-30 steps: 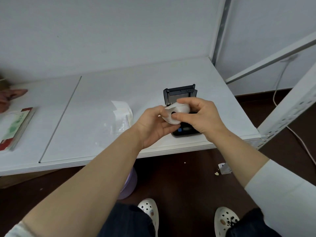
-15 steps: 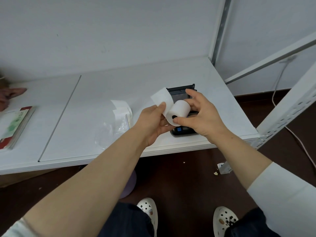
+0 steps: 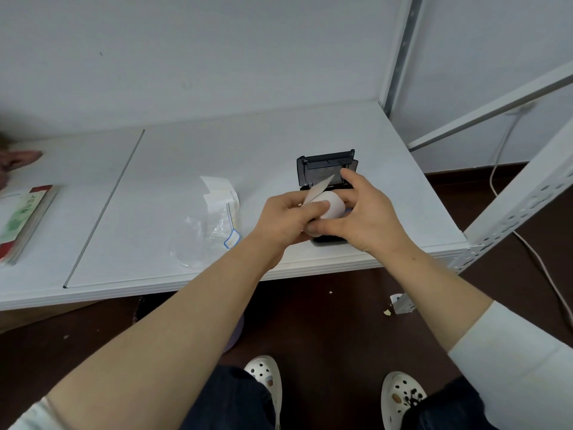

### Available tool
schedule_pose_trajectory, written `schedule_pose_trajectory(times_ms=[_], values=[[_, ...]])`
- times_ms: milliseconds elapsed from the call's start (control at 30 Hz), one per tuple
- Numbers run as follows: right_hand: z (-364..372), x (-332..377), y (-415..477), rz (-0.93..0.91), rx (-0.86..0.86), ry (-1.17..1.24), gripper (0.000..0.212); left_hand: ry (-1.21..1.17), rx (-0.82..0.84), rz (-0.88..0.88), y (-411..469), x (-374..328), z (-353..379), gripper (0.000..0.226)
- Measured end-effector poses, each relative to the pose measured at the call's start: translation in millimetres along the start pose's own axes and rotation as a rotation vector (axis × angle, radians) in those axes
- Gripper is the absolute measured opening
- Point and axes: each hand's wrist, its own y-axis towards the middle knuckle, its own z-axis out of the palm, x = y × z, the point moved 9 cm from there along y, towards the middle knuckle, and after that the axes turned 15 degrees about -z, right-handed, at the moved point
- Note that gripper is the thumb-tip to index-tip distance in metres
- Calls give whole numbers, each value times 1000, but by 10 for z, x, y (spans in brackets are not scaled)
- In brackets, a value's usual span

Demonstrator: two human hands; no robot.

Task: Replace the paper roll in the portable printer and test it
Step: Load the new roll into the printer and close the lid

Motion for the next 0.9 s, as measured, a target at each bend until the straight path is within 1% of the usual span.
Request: schedule_pose_trajectory(times_ms=[67, 100, 133, 167, 200, 233, 300, 333, 400, 467, 567, 633, 700, 733, 800, 833, 900], values=[[18, -31, -9, 15, 65, 87, 102, -26, -45, -11, 21, 24, -69, 12], [-27, -57, -10, 24, 76, 102, 92, -61, -88, -20, 40, 32, -139, 8], [-112, -93, -2, 33, 64, 91, 78, -115, -134, -35, 66, 46, -221, 3], [-212, -144, 7, 44, 48, 45, 66, -186, -174, -56, 93, 72, -305, 3], [-297, -222, 21, 52, 53, -34, 59, -259, -198, -83, 125, 107, -371, 6], [-337, -296, 34, 59, 96, -128, 59, -336, -204, -113, 150, 148, -409, 7], [-296, -425, 36, 81, 231, -292, 68, -486, -171, -177, 188, 241, -408, 7], [-246, -465, 28, 93, 277, -320, 73, -557, -139, -204, 202, 282, -374, 8], [-173, -483, 22, 103, 291, -298, 78, -670, -83, -233, 229, 336, -301, 11], [-168, -472, 41, 77, 255, -297, 76, -720, -50, -240, 264, 359, -248, 15], [-186, -432, 57, 29, 227, -329, 71, -686, -46, -241, 286, 345, -216, 19], [-169, -424, 61, 15, 246, -342, 69, -622, -81, -213, 274, 307, -234, 16], [-196, -405, 71, 16, 233, -333, 66, -519, -130, -163, 245, 242, -254, 10], [-237, -391, 88, 15, 187, -309, 63, -453, -152, -137, 230, 205, -259, 10], [-366, -350, 118, 20, 32, -219, 56, -333, -160, -81, 198, 127, -238, 9], [-412, -336, 127, 39, -33, -129, 51, -283, -149, -54, 185, 90, -216, 8], [-371, -323, 132, 144, -73, 181, 37, -195, -118, 0, 153, 9, -159, 9]])
